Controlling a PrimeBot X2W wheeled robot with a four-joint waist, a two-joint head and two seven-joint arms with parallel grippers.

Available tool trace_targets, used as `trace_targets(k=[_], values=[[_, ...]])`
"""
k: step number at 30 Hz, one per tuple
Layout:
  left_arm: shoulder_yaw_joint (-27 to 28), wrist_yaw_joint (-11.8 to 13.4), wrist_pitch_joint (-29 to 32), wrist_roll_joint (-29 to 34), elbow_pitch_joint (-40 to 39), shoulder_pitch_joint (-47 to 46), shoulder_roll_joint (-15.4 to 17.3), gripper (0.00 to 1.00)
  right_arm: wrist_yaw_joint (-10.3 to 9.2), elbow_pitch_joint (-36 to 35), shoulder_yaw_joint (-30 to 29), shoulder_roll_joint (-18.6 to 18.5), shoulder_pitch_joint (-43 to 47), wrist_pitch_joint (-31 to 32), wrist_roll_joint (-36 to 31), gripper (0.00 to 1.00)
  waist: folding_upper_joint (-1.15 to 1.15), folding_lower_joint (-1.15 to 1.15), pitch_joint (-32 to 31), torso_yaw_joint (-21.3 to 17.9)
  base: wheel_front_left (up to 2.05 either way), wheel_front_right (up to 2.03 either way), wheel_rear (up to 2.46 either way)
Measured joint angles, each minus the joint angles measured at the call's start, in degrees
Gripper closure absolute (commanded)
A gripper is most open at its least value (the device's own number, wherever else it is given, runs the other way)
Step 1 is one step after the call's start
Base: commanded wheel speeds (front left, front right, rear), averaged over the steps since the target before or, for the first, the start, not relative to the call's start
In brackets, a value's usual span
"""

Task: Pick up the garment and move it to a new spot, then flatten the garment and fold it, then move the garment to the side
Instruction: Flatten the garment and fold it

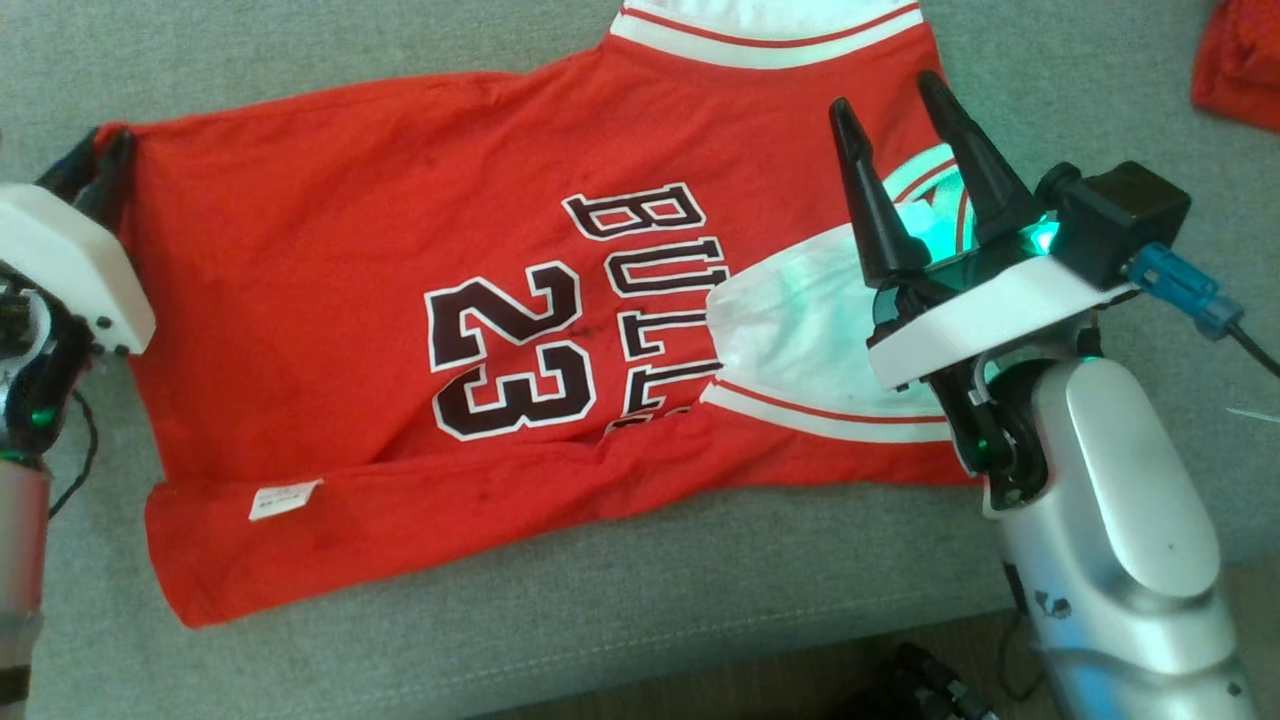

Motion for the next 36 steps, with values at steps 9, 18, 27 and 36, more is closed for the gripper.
trace_targets(k=[9,18,27,36], values=[[-0.76,0.07,-1.40,-0.51,-1.10,0.10,-0.16,1.00,0.00,0.67,-0.33,-0.02,-1.12,0.40,-0.22,0.00,0.00,0.00,-0.28,0.55,0.00,0.00,0.00],[-0.58,0.62,-7.57,-1.58,-5.89,2.74,-3.03,1.00,0.00,11.35,-5.06,-0.62,-15.27,6.09,-6.66,0.00,0.00,0.00,-1.11,3.71,0.00,0.00,0.00],[-4.91,0.57,-11.85,-1.55,-4.91,2.79,-8.06,1.00,0.00,33.33,-12.24,-3.72,-29.86,13.67,-14.04,0.00,0.00,0.00,-1.13,10.15,0.00,0.00,0.00],[-8.24,-0.01,-14.85,-1.55,0.42,-1.42,-11.73,1.00,0.00,47.36,-17.46,-5.64,-35.65,14.91,-20.48,0.00,0.00,0.00,-0.86,15.40,0.00,0.00,0.00]])
